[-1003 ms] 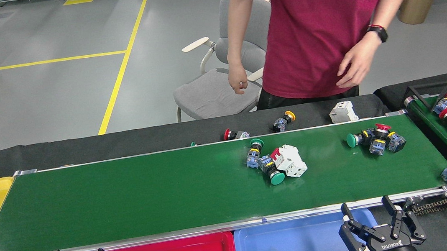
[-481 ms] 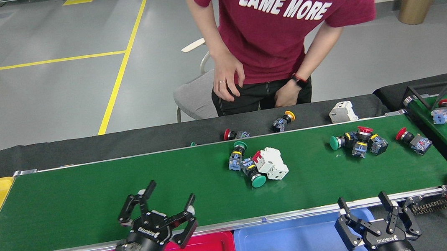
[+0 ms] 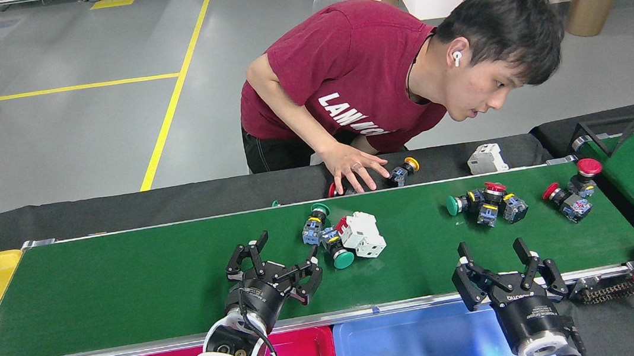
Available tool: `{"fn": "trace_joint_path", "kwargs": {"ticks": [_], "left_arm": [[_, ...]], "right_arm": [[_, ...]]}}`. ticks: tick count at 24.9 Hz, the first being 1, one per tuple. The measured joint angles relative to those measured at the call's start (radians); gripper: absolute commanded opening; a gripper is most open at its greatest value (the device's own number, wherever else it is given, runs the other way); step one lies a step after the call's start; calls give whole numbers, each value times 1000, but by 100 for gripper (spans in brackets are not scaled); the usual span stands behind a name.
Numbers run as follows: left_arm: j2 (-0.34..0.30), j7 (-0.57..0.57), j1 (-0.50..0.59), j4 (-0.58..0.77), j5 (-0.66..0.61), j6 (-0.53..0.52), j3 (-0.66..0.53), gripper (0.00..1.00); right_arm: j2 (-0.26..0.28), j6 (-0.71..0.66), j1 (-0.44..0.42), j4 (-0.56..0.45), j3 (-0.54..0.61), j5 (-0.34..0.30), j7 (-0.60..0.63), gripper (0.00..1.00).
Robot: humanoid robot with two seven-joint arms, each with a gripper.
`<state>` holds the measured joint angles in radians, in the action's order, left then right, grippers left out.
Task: Pick switch part from conveyor to tray
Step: 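Grasp a switch part with each gripper from the belt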
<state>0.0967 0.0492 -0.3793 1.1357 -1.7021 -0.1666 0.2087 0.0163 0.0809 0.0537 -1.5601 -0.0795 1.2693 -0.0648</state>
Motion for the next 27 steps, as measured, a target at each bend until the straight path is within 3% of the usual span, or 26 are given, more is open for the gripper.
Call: {"fn": "trace_joint_path", "kwargs": {"ticks": [4, 9, 19, 23, 24, 25, 27], "left_arm": [[0, 0, -16, -36, 0, 22, 0, 100], [0, -4, -17, -51, 0, 25, 0, 100], [0, -6, -112, -185, 0, 49, -5, 98], [0, -9, -128, -225, 0, 54, -9, 86], [0, -9, -136, -243, 0, 55, -9, 77], [0, -9, -144, -263, 1, 55, -9, 63], [0, -10, -157, -290, 4, 56, -11, 37]], "right_arm": [[-5, 47, 68, 71, -57, 1, 0, 97], [-27, 125, 190, 239, -132, 1, -4, 97], [-65, 171, 371, 531, -140, -2, 2, 97], [-91, 174, 434, 630, -143, -3, 5, 80], [-93, 174, 444, 642, -150, -3, 6, 69], [-93, 174, 452, 657, -172, -3, 6, 52], [-93, 160, 457, 677, -238, -10, 8, 31]]}}
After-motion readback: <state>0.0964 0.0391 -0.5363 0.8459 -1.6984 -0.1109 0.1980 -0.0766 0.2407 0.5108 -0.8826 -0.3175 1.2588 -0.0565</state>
